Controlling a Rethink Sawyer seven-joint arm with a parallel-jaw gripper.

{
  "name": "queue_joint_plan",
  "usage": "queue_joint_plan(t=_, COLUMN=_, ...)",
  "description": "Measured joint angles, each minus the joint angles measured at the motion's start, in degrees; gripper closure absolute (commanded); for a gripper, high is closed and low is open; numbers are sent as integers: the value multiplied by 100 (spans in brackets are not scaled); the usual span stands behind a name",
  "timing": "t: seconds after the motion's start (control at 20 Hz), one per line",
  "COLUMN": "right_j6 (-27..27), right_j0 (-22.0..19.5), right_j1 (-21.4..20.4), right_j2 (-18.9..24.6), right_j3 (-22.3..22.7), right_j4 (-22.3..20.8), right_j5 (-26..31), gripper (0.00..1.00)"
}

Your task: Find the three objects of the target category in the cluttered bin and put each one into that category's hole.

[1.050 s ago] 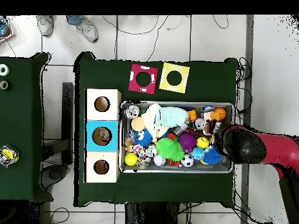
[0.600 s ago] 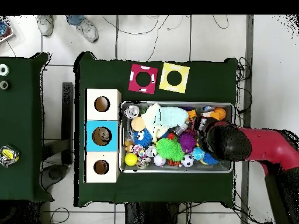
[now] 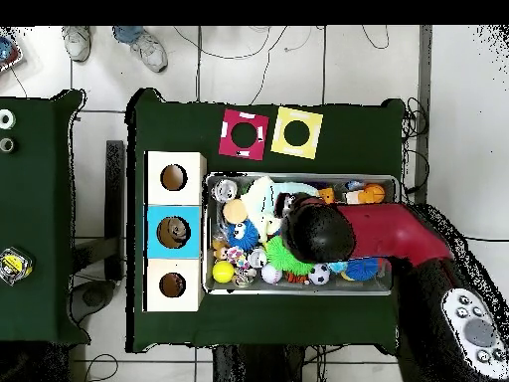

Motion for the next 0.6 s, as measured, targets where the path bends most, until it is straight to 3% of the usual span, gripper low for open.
queue_joint_plan(t=0.25, right_j6=271, right_j0=766, right_j1=363, right_j2=-507, right_j3=-6, right_j4=65, right_j5=-955, gripper=0)
queue_joint_plan(t=0.6, right_j6=491, right_j0=1353, right_j1=930, right_j2=-1236, right_j3=-2, right_j4=139, right_j5=-2406, gripper=0)
